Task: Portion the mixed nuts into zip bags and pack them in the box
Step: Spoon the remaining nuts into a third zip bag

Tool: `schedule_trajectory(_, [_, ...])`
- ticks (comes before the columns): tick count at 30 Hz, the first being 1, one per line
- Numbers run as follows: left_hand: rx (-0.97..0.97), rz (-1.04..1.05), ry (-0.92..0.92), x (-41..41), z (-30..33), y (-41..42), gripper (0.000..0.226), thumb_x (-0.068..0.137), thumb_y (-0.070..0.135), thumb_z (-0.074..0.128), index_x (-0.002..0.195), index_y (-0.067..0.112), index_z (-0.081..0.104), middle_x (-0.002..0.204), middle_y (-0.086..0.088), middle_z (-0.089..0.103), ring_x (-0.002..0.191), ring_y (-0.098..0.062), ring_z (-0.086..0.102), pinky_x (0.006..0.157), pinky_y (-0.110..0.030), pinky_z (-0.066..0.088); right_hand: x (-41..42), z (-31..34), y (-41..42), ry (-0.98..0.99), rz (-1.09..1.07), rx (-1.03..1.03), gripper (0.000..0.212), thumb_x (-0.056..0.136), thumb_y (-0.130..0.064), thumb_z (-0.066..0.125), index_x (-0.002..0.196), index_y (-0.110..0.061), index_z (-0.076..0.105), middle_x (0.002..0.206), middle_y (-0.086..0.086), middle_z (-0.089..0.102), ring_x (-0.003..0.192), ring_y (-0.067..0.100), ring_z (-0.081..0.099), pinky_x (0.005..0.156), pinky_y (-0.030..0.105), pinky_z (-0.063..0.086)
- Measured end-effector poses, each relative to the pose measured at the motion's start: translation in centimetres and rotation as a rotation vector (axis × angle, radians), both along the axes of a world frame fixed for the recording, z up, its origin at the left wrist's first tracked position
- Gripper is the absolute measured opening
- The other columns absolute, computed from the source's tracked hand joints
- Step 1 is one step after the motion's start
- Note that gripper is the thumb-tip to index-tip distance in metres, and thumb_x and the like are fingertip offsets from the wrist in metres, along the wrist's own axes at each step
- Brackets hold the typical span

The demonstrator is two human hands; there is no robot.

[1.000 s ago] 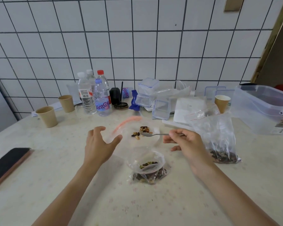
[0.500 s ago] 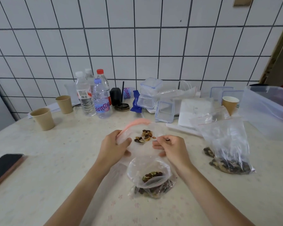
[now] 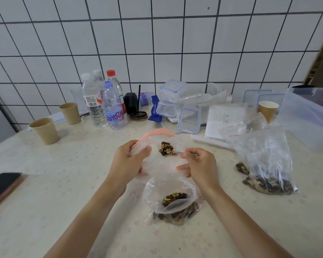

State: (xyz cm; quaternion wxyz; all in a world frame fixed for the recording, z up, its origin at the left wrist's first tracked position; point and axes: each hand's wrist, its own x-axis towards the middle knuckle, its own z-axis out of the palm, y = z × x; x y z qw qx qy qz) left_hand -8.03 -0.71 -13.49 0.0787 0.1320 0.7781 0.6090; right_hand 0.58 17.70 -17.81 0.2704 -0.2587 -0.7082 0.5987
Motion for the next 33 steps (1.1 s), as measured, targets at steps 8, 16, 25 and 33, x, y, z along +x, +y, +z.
schedule_trajectory(8, [-0.229, 0.156, 0.285, -1.2, -2.3, -0.9, 0.025, 0.095, 0.007, 0.06, 0.092, 0.031, 0.066, 0.078, 0.006, 0.07, 0.067, -0.021, 0.067, 0.055, -0.049, 0.061, 0.8, 0.7, 0.1, 0.028, 0.038, 0.008, 0.012, 0.103, -0.015, 0.059, 0.098, -0.02, 0.069, 0.093, -0.004, 0.078, 0.062, 0.022, 0.077, 0.052, 0.039, 0.054])
schedule_trajectory(16, [-0.255, 0.171, 0.327, -1.2, -3.0, -0.8, 0.015, 0.096, 0.019, 0.064, 0.096, 0.033, 0.06, 0.082, 0.012, 0.068, 0.075, -0.016, 0.067, 0.066, -0.042, 0.059, 2.4, 1.6, 0.8, 0.027, 0.078, -0.169, 0.009, 0.102, -0.012, 0.062, 0.107, -0.01, 0.069, 0.093, 0.003, 0.081, 0.074, 0.027, 0.079, 0.052, 0.034, 0.056])
schedule_trajectory(25, [-0.346, 0.115, 0.37, 0.3, -0.8, -1.9, 0.056, 0.091, 0.037, 0.076, 0.139, 0.021, 0.052, 0.135, 0.004, 0.056, 0.124, -0.017, 0.052, 0.098, -0.029, 0.039, 6.5, 4.4, 1.5, 0.091, 0.165, -0.088, 0.01, 0.102, -0.013, 0.063, 0.105, -0.009, 0.072, 0.095, 0.003, 0.081, 0.083, 0.023, 0.079, 0.055, 0.028, 0.06])
schedule_trajectory(33, [-0.381, 0.067, 0.604, 5.4, 1.0, -3.6, 0.017, 0.097, 0.049, 0.061, 0.108, 0.036, 0.06, 0.116, 0.02, 0.051, 0.098, 0.003, 0.053, 0.082, -0.022, 0.042, 11.6, 7.1, 1.4, 0.156, 0.239, -0.133, 0.016, 0.1, -0.016, 0.066, 0.109, -0.004, 0.07, 0.097, 0.012, 0.08, 0.085, 0.033, 0.079, 0.053, 0.027, 0.059])
